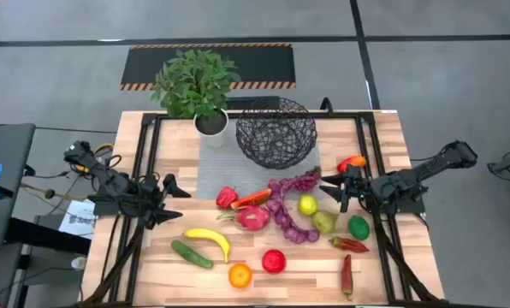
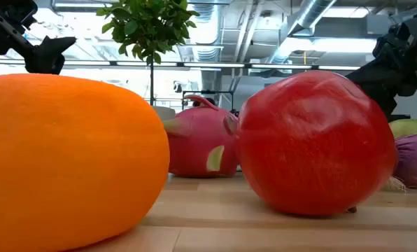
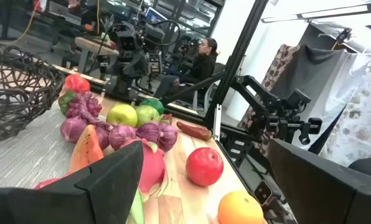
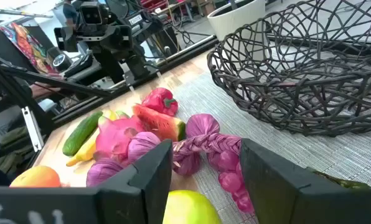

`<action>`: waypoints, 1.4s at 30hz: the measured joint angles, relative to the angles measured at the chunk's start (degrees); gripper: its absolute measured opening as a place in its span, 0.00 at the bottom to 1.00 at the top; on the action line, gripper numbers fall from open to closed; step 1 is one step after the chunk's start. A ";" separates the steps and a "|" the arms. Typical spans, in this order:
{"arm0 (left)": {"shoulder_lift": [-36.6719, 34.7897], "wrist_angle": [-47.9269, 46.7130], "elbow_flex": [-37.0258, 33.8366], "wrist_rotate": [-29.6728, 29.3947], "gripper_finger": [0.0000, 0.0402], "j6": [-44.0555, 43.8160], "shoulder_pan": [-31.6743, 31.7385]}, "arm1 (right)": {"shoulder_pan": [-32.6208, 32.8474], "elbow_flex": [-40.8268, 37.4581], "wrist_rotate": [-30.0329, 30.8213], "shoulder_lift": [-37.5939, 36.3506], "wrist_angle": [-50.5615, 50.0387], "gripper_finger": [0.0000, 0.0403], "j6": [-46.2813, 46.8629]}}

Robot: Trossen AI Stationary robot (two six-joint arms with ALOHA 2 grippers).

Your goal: Build produce basket

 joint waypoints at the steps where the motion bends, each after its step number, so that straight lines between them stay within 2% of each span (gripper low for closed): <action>1: 0.01 -0.02 0.01 0.00 0.83 0.00 0.02 | 0.00 0.00 0.00 -0.01 0.00 0.52 0.00; 39: 0.02 -0.01 0.01 -0.03 0.83 0.00 0.02 | 0.01 0.00 0.00 0.00 0.01 0.52 0.00; 42: 0.02 0.07 0.01 -4.15 0.83 0.17 0.01 | 0.00 0.00 0.00 0.00 0.00 0.52 0.00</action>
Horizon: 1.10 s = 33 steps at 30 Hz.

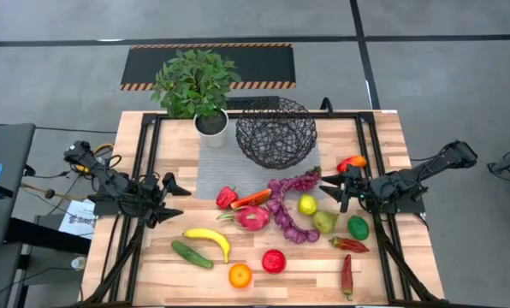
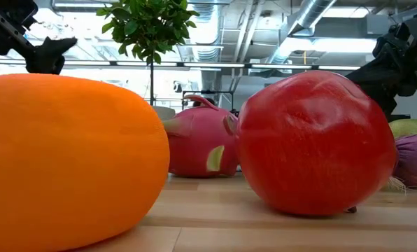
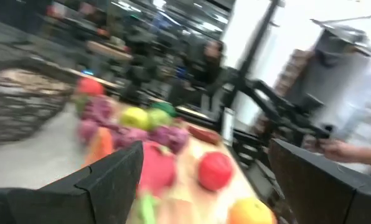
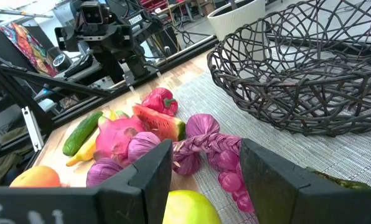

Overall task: Build produce basket
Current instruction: Put the green pear into the black wire basket

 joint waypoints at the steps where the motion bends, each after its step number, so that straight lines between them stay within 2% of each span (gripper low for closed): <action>1: 0.00 0.07 0.01 -1.97 0.83 -0.09 0.01 | 0.01 0.00 0.00 -0.02 0.01 0.52 0.00; 8: 0.00 0.14 -0.01 -12.37 0.83 -10.24 0.01 | -0.18 -0.05 0.00 0.00 1.05 0.52 0.46; 12: 0.00 0.15 -0.01 -22.95 0.83 -13.83 0.05 | -0.33 -0.11 0.00 -0.01 5.19 0.52 8.18; 15: 0.00 0.15 -0.01 -27.52 0.83 -15.36 0.04 | -0.38 -0.11 0.00 -0.02 7.53 0.52 13.14; 19: 0.00 -1.01 -0.01 -32.59 0.83 -16.26 0.04 | -0.38 -0.11 0.00 -0.02 10.78 0.52 14.31; 24: 0.00 -1.27 -0.01 -34.83 0.83 -17.19 0.04 | -0.38 -0.11 0.13 -0.02 12.36 0.52 22.64; 28: 0.00 -1.24 -0.01 -36.83 0.83 -14.92 0.04 | -1.50 -0.09 4.50 0.00 13.00 0.52 24.09; 31: -0.02 -0.24 -0.01 -39.28 0.83 -24.25 0.04 | -3.80 -0.06 6.60 0.00 18.18 0.52 23.40; 33: 0.00 0.04 -0.01 -37.12 0.83 -30.67 0.04 | -5.90 0.71 6.43 0.02 22.42 0.52 19.53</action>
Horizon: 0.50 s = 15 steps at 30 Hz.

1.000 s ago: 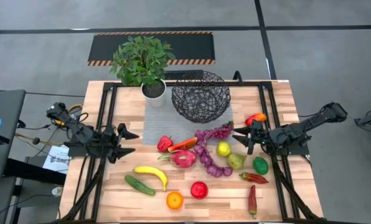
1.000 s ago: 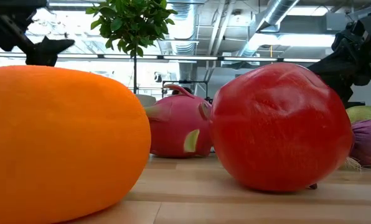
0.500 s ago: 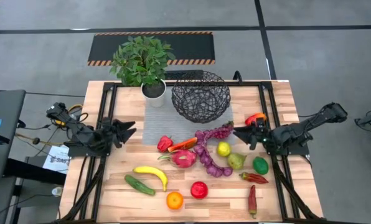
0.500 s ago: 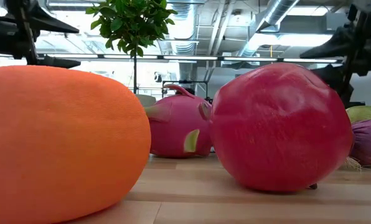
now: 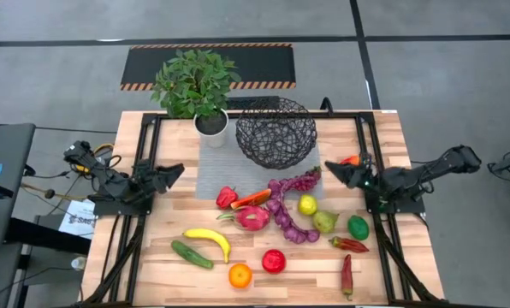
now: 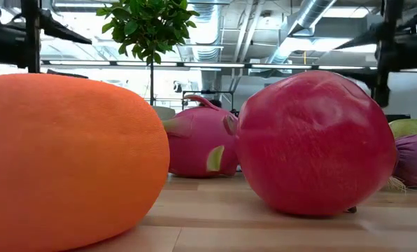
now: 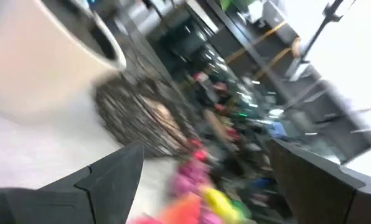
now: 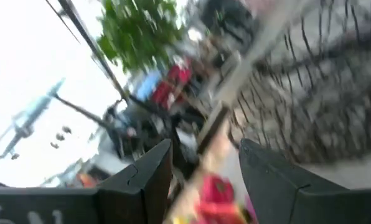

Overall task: Build produce basket
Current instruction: Put the green pear into the black wire basket

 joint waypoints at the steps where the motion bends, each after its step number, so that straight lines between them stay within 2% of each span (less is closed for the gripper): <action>1: 0.00 1.27 0.00 1.84 0.83 -2.60 0.00 | -1.00 1.04 -0.49 0.00 2.25 0.52 -2.94; 4: -0.01 8.03 0.60 7.37 0.83 -3.95 0.48 | -3.88 7.33 -5.09 -0.04 5.85 0.55 -15.03; 7: 0.39 15.37 4.12 10.38 0.83 3.08 1.29 | -6.03 17.23 -9.30 0.01 -1.02 0.60 -24.69; 11: 3.72 17.41 11.64 9.16 0.83 16.74 2.18 | -7.75 34.44 -12.15 2.57 -25.48 0.65 -29.43; 15: 9.92 13.87 20.61 6.81 0.84 24.00 2.34 | -7.92 51.71 -12.58 9.37 -48.65 0.71 -30.25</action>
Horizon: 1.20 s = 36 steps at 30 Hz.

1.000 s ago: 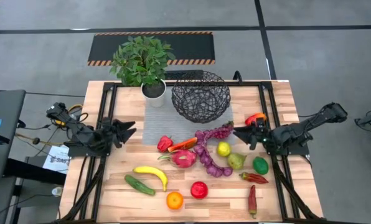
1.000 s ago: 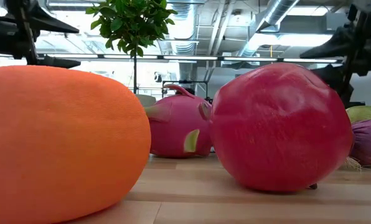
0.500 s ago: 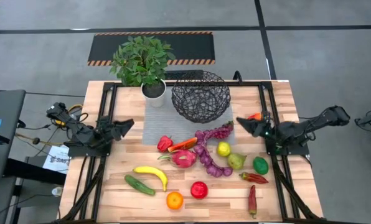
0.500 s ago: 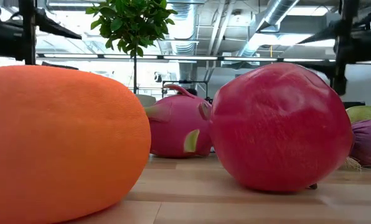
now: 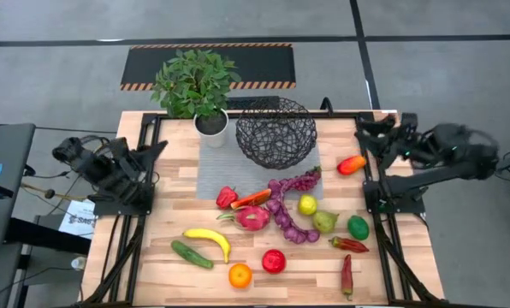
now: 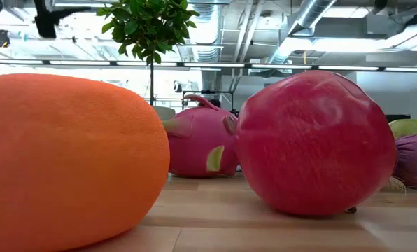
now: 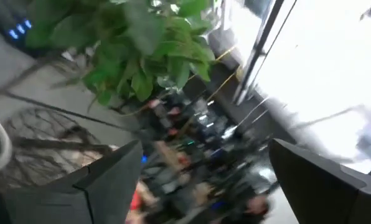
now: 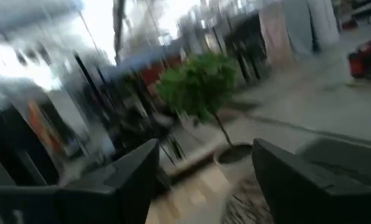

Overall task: Build produce basket
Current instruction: Put the green pear into the black wire basket

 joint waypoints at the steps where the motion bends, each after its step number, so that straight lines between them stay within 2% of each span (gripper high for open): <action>1: 1.59 -2.33 2.07 -0.40 0.85 0.98 0.00 | -0.01 3.94 0.46 2.29 -4.95 0.72 0.14; 3: 4.39 -6.80 6.01 -0.56 0.87 2.00 0.00 | -0.10 10.85 2.74 7.02 -14.49 0.73 1.56; 7: 8.79 -14.60 11.11 -4.41 0.90 -0.75 0.02 | -0.55 21.07 8.52 16.51 -31.14 0.74 7.80; 9: 9.88 -17.56 12.27 -4.63 0.90 -2.90 0.02 | -1.30 23.95 8.28 21.18 -38.36 0.74 10.43; 12: 10.27 -21.78 13.00 -3.09 0.91 -7.43 0.02 | -2.60 24.80 2.31 26.66 -46.16 0.74 12.16; 18: 10.21 -29.63 13.00 -1.26 0.91 -14.59 0.00 | -3.11 24.60 -13.44 40.00 -47.98 0.74 7.76; 22: 10.23 -32.51 13.00 -1.27 0.91 -14.87 0.02 | -1.31 24.60 -15.23 46.89 -48.48 0.74 1.76; 26: 10.21 -33.81 13.00 -0.36 0.91 -15.57 0.02 | -1.32 24.15 -17.95 51.23 -47.59 0.74 1.20; 31: 10.21 -35.15 13.00 0.80 0.91 -16.71 0.02 | -0.65 16.57 -28.06 50.55 -42.04 0.74 8.04; 36: 10.21 -36.15 13.00 0.79 0.91 -17.06 0.02 | 4.30 7.87 -30.28 48.50 -40.03 0.74 19.92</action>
